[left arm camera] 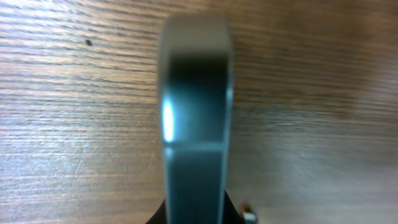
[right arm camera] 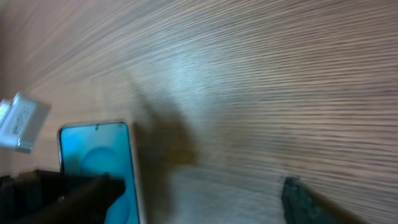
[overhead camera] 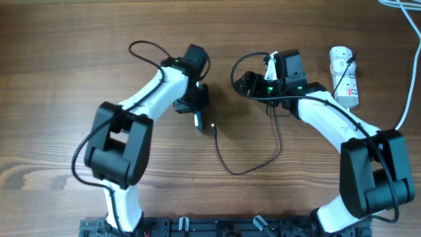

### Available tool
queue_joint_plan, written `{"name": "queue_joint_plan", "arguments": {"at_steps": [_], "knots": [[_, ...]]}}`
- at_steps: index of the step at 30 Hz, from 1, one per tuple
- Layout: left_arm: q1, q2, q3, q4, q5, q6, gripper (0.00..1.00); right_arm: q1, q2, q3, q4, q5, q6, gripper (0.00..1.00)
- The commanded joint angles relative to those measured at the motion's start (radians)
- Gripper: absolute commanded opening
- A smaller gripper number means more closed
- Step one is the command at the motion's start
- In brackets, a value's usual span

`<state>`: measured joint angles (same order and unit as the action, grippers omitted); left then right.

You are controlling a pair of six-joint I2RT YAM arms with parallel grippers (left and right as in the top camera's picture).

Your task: Plug charger to phone and switch on socket

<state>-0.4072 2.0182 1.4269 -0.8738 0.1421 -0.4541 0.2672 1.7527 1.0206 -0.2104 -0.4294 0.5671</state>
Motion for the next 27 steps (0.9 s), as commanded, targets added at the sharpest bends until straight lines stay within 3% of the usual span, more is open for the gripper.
{"name": "queue_joint_plan", "arguments": {"at_steps": [1, 6, 11, 15, 21, 27], "knots": [[0.111, -0.166, 0.000, 0.015, 0.176, 0.007, 0.04, 0.016, 0.009, 0.000, -0.033, -0.118, -0.019, 0.65], [0.298, -0.229, 0.000, 0.037, 0.429, 0.060, 0.04, 0.072, 0.009, 0.022, -0.179, -0.095, -0.138, 0.62], [0.486, -0.218, -0.003, 0.027, 0.768, 0.277, 0.04, 0.136, 0.009, 0.206, -0.497, 0.050, -0.243, 0.62], [0.583, -0.217, -0.047, 0.045, 0.835, 0.334, 0.04, 0.236, 0.009, 0.328, -0.665, 0.183, -0.264, 0.64], [0.663, -0.217, -0.223, 0.238, 0.974, 0.349, 0.04, 0.383, 0.026, 0.328, -0.691, 0.264, -0.226, 0.65], [0.692, -0.217, -0.315, 0.344, 0.988, 0.346, 0.04, 0.492, 0.084, 0.328, -0.690, 0.369, -0.170, 0.59]]}}
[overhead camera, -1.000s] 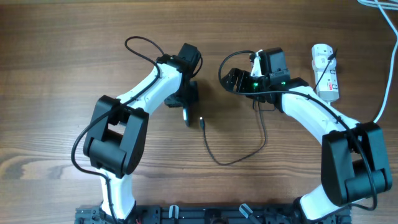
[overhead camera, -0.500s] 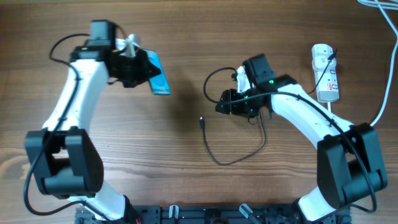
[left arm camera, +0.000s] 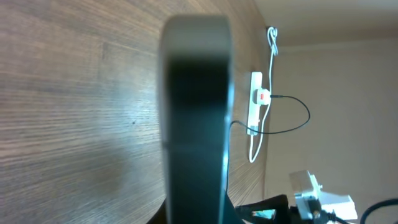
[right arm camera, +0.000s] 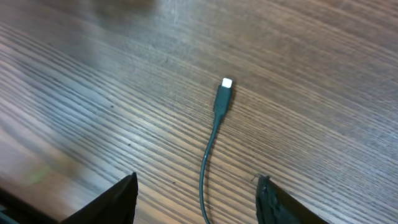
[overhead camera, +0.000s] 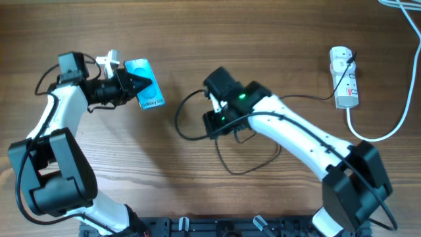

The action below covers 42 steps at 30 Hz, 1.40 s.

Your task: Plug charger to phone and switch on socket

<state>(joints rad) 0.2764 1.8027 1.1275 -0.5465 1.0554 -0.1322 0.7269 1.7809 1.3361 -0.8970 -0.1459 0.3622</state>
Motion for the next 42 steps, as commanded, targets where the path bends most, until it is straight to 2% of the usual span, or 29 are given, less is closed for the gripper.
{"name": "queue_joint_plan", "arguments": {"at_steps": [1, 5, 13, 17, 21, 23, 27, 32, 42], "knots": [[0.007, -0.002, -0.016, 0.017, 0.075, 0.024, 0.04, 0.042, 0.072, 0.012, -0.005, 0.087, 0.037, 0.59], [0.007, -0.002, -0.016, 0.017, 0.074, 0.024, 0.04, 0.056, 0.168, 0.012, -0.002, 0.114, 0.041, 0.59], [0.007, -0.002, -0.016, 0.020, 0.069, 0.024, 0.04, 0.054, 0.290, 0.012, 0.010, 0.201, 0.035, 0.50], [0.007, -0.002, -0.016, 0.020, 0.047, 0.024, 0.04, 0.053, 0.297, 0.011, -0.005, 0.317, 0.119, 0.48], [0.007, -0.002, -0.016, 0.021, 0.047, 0.024, 0.04, 0.051, 0.297, 0.011, 0.013, 0.278, 0.104, 0.48], [0.007, -0.002, -0.016, 0.023, 0.047, 0.024, 0.04, 0.050, 0.297, 0.011, 0.043, 0.215, 0.027, 0.48], [0.007, -0.002, -0.016, 0.027, 0.047, 0.024, 0.04, 0.050, 0.297, 0.011, 0.071, 0.212, 0.059, 0.47], [0.007, -0.002, -0.016, 0.027, 0.047, 0.024, 0.04, 0.048, 0.297, 0.011, 0.061, 0.207, 0.119, 0.29], [0.007, -0.002, -0.016, 0.027, 0.047, 0.024, 0.04, 0.003, 0.297, 0.011, 0.066, 0.163, 0.165, 0.22]]}}
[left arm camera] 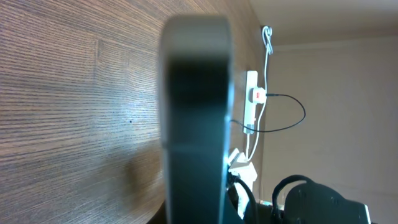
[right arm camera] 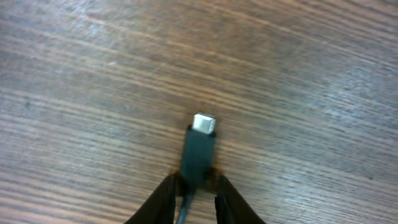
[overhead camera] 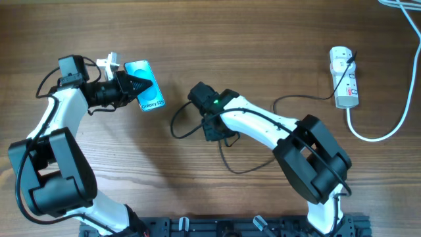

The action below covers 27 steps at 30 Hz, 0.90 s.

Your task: Plug charger to phone and switch on socket

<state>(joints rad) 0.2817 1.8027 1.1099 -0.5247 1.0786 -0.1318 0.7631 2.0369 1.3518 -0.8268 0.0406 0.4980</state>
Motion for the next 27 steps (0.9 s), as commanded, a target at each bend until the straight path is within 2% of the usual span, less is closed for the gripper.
{"name": "queue_joint_plan", "arguments": {"at_steps": [1, 9, 11, 12, 21, 24, 27], "knots": [[0.002, -0.002, 0.002, 0.005, 0.024, 0.024, 0.04, -0.039, 0.041, -0.005, -0.004, -0.037, 0.029, 0.22], [0.002, -0.002, 0.002, 0.005, 0.024, 0.024, 0.04, -0.057, 0.041, -0.005, 0.004, -0.094, 0.029, 0.20], [0.002, -0.002, 0.002, 0.005, 0.024, 0.024, 0.04, -0.057, 0.041, -0.005, 0.006, -0.094, 0.029, 0.14], [0.002, -0.002, 0.002, 0.005, 0.024, 0.024, 0.04, -0.057, 0.041, -0.005, 0.011, -0.094, 0.026, 0.05], [0.002, -0.002, 0.002, 0.016, 0.024, 0.024, 0.04, -0.057, 0.041, -0.005, 0.017, -0.093, -0.005, 0.05], [0.002, -0.002, 0.002, 0.008, 0.029, 0.024, 0.04, -0.061, 0.037, -0.005, 0.003, -0.146, -0.093, 0.04], [0.003, -0.002, 0.002, 0.008, 0.045, 0.024, 0.04, -0.097, -0.006, -0.005, 0.047, -0.431, -0.288, 0.04]]}}
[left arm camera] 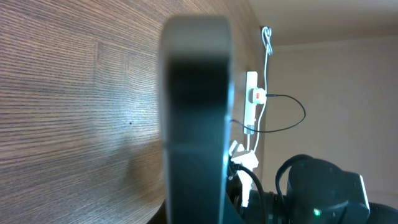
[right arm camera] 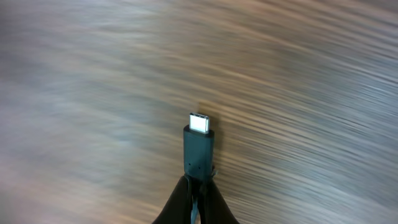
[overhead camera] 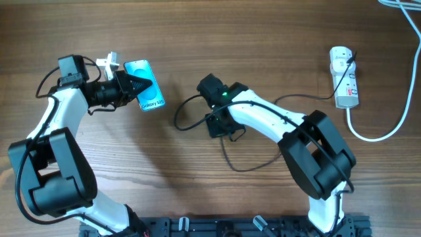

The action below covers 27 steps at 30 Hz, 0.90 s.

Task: Plug charger to phone and switch on socket
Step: 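Grasp the USB-C cable end with the right gripper, bring toward phone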

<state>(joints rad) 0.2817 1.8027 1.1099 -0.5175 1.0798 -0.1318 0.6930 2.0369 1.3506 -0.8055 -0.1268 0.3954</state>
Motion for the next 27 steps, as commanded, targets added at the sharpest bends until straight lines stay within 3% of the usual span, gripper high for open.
{"name": "queue_joint_plan", "arguments": {"at_steps": [1, 5, 8, 11, 20, 27], "knots": [[0.005, -0.002, 0.002, -0.002, 0.044, 0.024, 0.04, -0.049, -0.040, -0.004, 0.045, -0.398, -0.216, 0.04], [0.014, -0.002, 0.002, 0.004, 0.078, 0.024, 0.04, -0.091, -0.136, -0.004, 0.045, -0.657, -0.341, 0.04], [0.015, -0.002, 0.002, 0.048, 0.215, 0.014, 0.04, -0.084, -0.169, -0.004, 0.049, -0.735, -0.343, 0.04], [0.014, -0.002, 0.002, 0.085, 0.210, -0.017, 0.04, -0.059, -0.169, -0.004, 0.131, -0.820, -0.317, 0.04], [-0.013, -0.002, 0.002, 0.107, 0.211, -0.032, 0.04, 0.053, -0.161, -0.022, 0.409, -0.607, 0.005, 0.04], [-0.042, -0.002, 0.002, 0.111, 0.211, -0.032, 0.04, 0.063, -0.161, -0.023, 0.510, -0.488, 0.059, 0.04]]}}
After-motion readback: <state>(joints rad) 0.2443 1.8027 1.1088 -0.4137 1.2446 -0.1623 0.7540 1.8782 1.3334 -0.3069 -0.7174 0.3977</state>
